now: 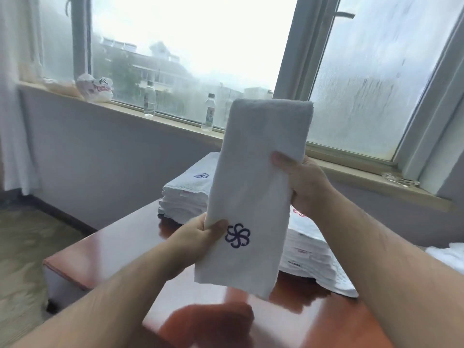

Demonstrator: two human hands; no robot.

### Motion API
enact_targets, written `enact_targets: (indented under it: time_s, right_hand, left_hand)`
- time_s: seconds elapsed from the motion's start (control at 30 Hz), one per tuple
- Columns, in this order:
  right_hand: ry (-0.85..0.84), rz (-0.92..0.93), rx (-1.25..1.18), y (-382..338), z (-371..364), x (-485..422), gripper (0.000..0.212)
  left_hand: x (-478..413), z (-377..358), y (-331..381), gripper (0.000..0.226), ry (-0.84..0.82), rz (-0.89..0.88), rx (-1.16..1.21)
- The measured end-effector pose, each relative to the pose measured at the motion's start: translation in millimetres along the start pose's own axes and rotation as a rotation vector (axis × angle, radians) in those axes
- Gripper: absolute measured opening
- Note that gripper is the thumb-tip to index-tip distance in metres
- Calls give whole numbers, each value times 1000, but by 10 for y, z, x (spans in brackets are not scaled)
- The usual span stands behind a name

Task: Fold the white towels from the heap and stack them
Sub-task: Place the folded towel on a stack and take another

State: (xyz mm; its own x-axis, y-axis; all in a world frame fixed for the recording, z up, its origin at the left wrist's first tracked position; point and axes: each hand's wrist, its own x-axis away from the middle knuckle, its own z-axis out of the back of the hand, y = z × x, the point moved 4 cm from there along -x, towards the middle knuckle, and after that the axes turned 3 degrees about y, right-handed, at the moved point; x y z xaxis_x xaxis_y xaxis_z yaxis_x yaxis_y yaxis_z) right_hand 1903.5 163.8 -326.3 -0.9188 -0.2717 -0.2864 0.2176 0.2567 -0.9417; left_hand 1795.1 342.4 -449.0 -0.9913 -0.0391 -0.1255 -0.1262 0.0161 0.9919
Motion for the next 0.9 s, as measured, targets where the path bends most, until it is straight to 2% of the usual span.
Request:
enact_targets:
  time_s: [0.17, 0.27, 0.57, 0.7, 0.9]
  right_hand:
    - [-106, -19, 43, 210, -287, -663, 34]
    - [-99, -59, 54, 341, -361, -975, 32]
    - [-27, -133, -7, 706, -28, -1563, 32]
    - [12, -127, -23, 693, 158, -1793, 30]
    - [86, -87, 61, 581, 411, -2295, 31]
  left_hand:
    - [-442, 496, 99, 24, 143, 21, -112]
    - [-673, 762, 113, 24, 197, 48, -196]
    - [-1213, 801, 207, 28, 165, 87, -336]
    - [-1492, 675, 313, 30, 141, 113, -307]
    - [-1988, 428, 393, 35, 84, 253, -201]
